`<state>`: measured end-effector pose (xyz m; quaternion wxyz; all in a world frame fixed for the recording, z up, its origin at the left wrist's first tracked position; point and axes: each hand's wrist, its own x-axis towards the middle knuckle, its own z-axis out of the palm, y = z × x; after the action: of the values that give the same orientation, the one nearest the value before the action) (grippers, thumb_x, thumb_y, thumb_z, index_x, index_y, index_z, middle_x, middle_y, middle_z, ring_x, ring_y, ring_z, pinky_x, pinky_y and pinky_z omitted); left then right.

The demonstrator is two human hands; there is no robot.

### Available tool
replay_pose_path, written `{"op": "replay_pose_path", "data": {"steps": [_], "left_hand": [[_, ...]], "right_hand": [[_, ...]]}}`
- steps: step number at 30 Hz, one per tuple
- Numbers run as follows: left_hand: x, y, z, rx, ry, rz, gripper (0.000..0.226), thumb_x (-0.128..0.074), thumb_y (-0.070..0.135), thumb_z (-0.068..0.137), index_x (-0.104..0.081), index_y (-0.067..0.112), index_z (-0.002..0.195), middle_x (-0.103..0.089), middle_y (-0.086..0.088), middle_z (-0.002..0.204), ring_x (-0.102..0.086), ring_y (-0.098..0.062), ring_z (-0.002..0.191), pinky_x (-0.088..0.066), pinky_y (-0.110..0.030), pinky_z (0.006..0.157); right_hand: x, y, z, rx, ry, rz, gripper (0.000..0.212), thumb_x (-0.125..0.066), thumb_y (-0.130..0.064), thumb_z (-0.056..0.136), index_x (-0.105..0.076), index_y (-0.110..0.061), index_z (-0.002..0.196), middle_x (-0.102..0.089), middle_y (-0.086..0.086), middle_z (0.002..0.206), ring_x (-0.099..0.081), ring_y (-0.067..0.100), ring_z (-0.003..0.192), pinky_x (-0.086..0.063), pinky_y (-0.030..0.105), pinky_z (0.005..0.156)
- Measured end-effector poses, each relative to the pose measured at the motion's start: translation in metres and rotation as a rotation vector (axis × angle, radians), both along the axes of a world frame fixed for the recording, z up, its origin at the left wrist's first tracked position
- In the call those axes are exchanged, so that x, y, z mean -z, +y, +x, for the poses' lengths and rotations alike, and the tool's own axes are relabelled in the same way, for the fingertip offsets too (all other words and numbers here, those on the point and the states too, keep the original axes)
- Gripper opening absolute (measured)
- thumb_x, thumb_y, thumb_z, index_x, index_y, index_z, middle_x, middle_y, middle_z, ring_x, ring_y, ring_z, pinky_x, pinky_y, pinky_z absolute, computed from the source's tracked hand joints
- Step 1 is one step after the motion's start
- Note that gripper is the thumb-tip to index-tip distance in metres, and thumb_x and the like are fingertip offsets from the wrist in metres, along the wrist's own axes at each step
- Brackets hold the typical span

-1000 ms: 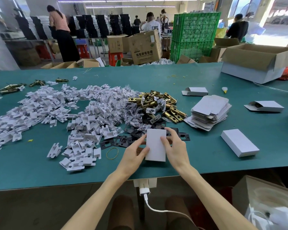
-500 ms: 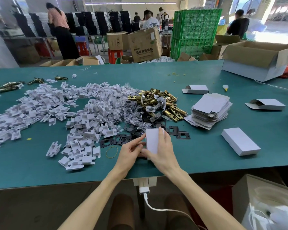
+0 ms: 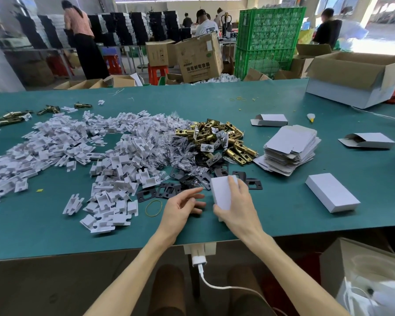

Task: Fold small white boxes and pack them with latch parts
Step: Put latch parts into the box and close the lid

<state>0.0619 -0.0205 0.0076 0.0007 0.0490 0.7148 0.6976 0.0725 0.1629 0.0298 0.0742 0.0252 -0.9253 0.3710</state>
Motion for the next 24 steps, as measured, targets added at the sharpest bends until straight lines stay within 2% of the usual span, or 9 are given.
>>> {"op": "replay_pose_path", "data": {"steps": [4, 8, 11, 13, 16, 19, 21, 24], "left_hand": [[0.002, 0.0, 0.002, 0.031, 0.02, -0.106, 0.037, -0.049, -0.006, 0.105, -0.076, 0.017, 0.117, -0.079, -0.002, 0.108, -0.076, -0.02, 0.097, -0.059, -0.027, 0.08], [0.005, 0.0, 0.001, 0.051, 0.037, -0.153, 0.035, -0.051, -0.006, 0.104, -0.076, 0.016, 0.116, -0.078, -0.004, 0.106, -0.075, -0.019, 0.095, -0.058, -0.026, 0.081], [0.006, 0.0, 0.0, 0.043, 0.046, -0.136, 0.035, -0.052, -0.007, 0.103, -0.076, 0.016, 0.115, -0.078, -0.006, 0.103, -0.074, -0.019, 0.093, -0.059, -0.027, 0.08], [0.007, 0.0, 0.001, 0.049, 0.047, -0.147, 0.035, -0.052, -0.006, 0.103, -0.077, 0.016, 0.114, -0.078, -0.005, 0.102, -0.074, -0.019, 0.093, -0.058, -0.026, 0.081], [0.008, 0.0, 0.001, 0.054, 0.052, -0.165, 0.034, -0.053, -0.005, 0.103, -0.077, 0.016, 0.115, -0.078, -0.004, 0.102, -0.074, -0.02, 0.093, -0.058, -0.025, 0.081], [0.008, -0.001, 0.0, 0.052, 0.057, -0.173, 0.033, -0.053, -0.005, 0.103, -0.077, 0.015, 0.115, -0.078, -0.005, 0.103, -0.074, -0.02, 0.093, -0.058, -0.025, 0.081], [0.008, -0.001, 0.0, 0.052, 0.061, -0.182, 0.034, -0.053, -0.006, 0.103, -0.077, 0.015, 0.114, -0.078, -0.005, 0.103, -0.074, -0.021, 0.093, -0.058, -0.026, 0.081], [0.008, -0.002, 0.001, 0.056, 0.072, -0.2, 0.035, -0.053, -0.007, 0.102, -0.079, 0.015, 0.11, -0.079, -0.005, 0.101, -0.074, -0.021, 0.093, -0.058, -0.026, 0.082]], "right_hand": [[-0.008, 0.056, 0.005, 0.107, -0.012, 0.032, 0.077, -0.074, -0.028, 0.077, -0.035, -0.027, 0.143, -0.027, -0.005, 0.152, -0.048, 0.03, 0.123, -0.051, 0.045, 0.089], [-0.013, 0.112, 0.005, 0.17, -0.072, 0.175, 0.079, -0.073, -0.025, 0.079, -0.036, -0.022, 0.148, -0.025, -0.003, 0.157, -0.047, 0.033, 0.129, -0.045, 0.042, 0.088], [-0.013, 0.136, 0.002, 0.178, -0.134, 0.241, 0.079, -0.071, -0.022, 0.084, -0.035, -0.014, 0.153, -0.026, 0.009, 0.162, -0.039, 0.034, 0.139, -0.039, 0.04, 0.104], [-0.013, 0.143, 0.001, 0.197, -0.157, 0.304, 0.073, -0.067, -0.017, 0.089, -0.034, -0.008, 0.155, -0.023, 0.016, 0.164, -0.027, 0.035, 0.147, -0.029, 0.042, 0.118], [-0.013, 0.138, 0.003, 0.211, -0.054, 0.412, 0.07, -0.059, -0.01, 0.094, -0.029, -0.005, 0.157, -0.014, 0.017, 0.168, -0.011, 0.032, 0.155, -0.011, 0.037, 0.127], [-0.01, 0.115, 0.004, 0.079, -0.011, 0.225, 0.068, -0.058, -0.014, 0.099, -0.027, -0.009, 0.16, -0.013, 0.003, 0.17, -0.012, 0.018, 0.156, -0.007, 0.023, 0.12], [-0.005, 0.102, 0.001, 0.034, -0.058, 0.122, 0.065, -0.055, -0.017, 0.102, -0.027, -0.011, 0.16, -0.017, 0.0, 0.17, -0.015, 0.015, 0.156, -0.008, 0.021, 0.119], [0.004, 0.097, -0.003, 0.084, -0.097, 0.08, 0.059, -0.052, -0.017, 0.105, -0.03, -0.008, 0.159, -0.023, 0.004, 0.168, -0.02, 0.017, 0.155, -0.012, 0.025, 0.122]]}}
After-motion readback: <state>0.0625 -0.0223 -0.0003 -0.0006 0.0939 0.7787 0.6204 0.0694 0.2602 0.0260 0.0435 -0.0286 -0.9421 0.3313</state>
